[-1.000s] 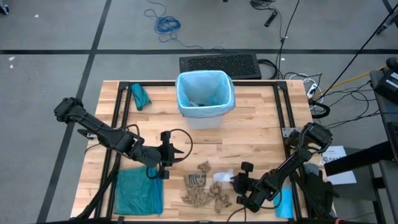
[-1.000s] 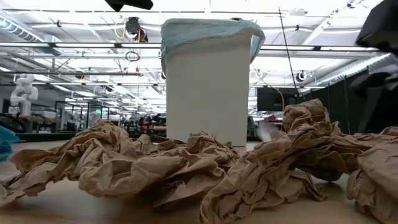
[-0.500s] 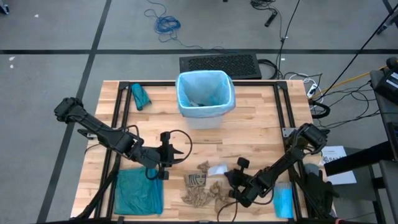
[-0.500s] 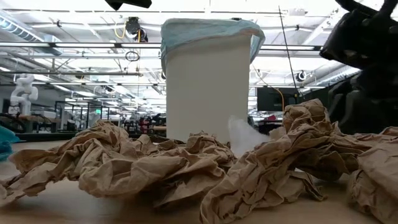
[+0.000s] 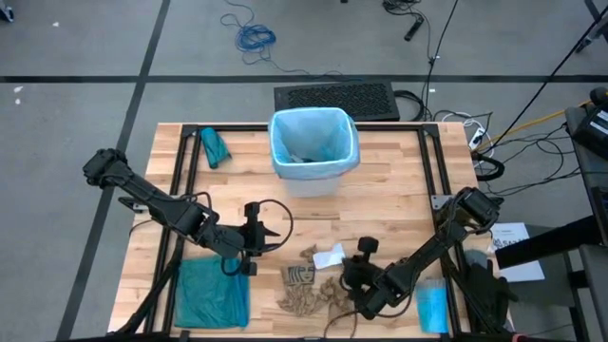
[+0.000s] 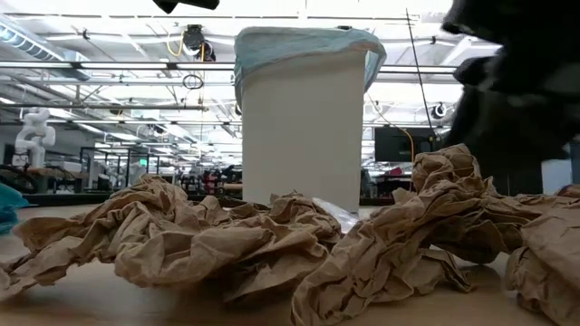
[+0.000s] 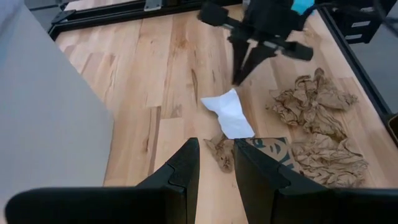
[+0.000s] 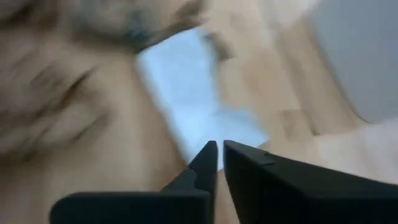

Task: Place trash/remove bag and relplace
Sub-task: Put the white paper into the white trash bin

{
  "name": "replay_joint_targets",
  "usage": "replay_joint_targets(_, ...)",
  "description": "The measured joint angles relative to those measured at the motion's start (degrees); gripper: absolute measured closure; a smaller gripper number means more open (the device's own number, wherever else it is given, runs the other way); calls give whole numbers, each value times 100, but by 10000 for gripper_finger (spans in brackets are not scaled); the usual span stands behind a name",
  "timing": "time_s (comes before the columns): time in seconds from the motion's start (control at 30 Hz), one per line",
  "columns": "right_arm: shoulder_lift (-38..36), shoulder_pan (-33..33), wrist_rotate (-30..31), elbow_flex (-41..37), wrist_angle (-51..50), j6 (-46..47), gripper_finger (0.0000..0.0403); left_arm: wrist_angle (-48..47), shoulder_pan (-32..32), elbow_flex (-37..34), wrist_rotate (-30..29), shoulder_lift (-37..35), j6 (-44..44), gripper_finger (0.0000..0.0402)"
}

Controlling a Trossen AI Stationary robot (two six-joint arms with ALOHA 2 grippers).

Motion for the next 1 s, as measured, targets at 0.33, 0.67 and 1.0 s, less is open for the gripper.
replay_joint_targets(0.33, 15, 17, -283, 2, 115, -1286, 229, 2, -87, 0, -234, 0, 0, 306)
replay_joint_targets(0.67, 403, -275, -215, 7, 314, -1356, 204, -5, -166, 0, -248, 0, -7, 306)
replay_joint_targets(1.0, 777, -523, 213, 16, 350, -811, 318, -38, -208, 0, -270, 0, -7, 306)
